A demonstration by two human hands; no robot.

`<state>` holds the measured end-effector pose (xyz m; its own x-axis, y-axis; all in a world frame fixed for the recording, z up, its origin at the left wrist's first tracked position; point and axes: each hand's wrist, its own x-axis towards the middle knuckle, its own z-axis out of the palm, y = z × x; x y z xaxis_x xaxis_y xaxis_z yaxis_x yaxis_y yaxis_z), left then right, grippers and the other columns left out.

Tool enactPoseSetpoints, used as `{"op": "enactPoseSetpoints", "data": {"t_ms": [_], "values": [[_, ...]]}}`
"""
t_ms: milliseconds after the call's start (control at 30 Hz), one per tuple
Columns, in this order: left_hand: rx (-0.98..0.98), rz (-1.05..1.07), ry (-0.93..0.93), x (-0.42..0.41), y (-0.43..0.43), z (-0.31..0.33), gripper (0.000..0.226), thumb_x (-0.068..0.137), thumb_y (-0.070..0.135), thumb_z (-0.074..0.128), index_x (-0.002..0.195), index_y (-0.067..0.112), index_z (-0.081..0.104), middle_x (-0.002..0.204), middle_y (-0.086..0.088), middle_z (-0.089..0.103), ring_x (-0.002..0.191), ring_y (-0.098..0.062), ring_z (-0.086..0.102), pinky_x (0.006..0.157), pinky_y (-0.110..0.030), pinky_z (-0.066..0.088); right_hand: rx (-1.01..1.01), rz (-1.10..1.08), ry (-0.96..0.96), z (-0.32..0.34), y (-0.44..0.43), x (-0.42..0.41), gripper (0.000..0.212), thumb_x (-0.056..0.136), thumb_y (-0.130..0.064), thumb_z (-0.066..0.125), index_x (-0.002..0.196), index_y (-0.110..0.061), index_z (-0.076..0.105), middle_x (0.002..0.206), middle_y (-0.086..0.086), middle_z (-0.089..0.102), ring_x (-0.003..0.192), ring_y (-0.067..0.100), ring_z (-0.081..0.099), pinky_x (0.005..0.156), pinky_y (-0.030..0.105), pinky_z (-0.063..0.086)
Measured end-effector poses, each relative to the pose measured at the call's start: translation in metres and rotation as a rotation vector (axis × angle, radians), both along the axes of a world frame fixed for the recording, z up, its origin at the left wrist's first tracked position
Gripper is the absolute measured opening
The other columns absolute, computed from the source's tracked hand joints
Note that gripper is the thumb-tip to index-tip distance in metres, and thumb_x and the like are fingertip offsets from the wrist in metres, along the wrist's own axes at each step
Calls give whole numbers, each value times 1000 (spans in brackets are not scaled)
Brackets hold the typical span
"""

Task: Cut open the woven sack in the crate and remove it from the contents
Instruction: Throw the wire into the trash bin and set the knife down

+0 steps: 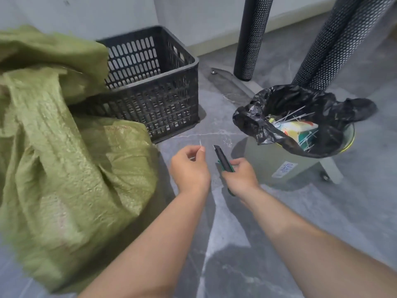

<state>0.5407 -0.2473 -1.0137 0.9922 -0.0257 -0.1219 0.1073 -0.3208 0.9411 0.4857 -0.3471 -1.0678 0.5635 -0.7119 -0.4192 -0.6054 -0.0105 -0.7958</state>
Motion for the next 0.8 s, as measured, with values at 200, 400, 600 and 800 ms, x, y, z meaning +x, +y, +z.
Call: {"op": "enactPoseSetpoints", "data": {"t_ms": [200, 400, 600, 800], "values": [[106, 22, 89, -8, 2, -49, 12, 96, 27, 70, 95, 19, 78, 85, 10, 70, 83, -10, 64, 79, -26, 47, -41, 56, 133, -59, 6, -15, 32, 83, -13, 69, 113, -19, 57, 107, 10, 64, 89, 30, 65, 54, 28, 39], [123, -17, 173, -28, 5, -85, 10, 94, 25, 72, 84, 25, 74, 79, 16, 68, 77, -8, 65, 79, -27, 49, -186, 190, 275, -105, 7, -44, 28, 86, -12, 67, 112, -14, 57, 113, 7, 41, 96, 27, 52, 82, 30, 47], [140, -47, 183, -31, 9, -93, 17, 94, 24, 72, 78, 29, 70, 76, 17, 67, 74, 3, 62, 77, -23, 44, -306, 244, 387, -115, 15, -50, 42, 82, -28, 72, 119, -18, 55, 121, 9, 49, 115, 32, 49, 99, 38, 43], [-49, -73, 197, -26, 8, -78, 10, 89, 24, 75, 79, 25, 76, 74, 12, 74, 81, -25, 76, 84, -48, 62, -107, 462, -213, -91, 29, -46, 43, 73, -27, 78, 111, -43, 63, 115, -12, 51, 113, 14, 54, 98, 24, 44]]}}
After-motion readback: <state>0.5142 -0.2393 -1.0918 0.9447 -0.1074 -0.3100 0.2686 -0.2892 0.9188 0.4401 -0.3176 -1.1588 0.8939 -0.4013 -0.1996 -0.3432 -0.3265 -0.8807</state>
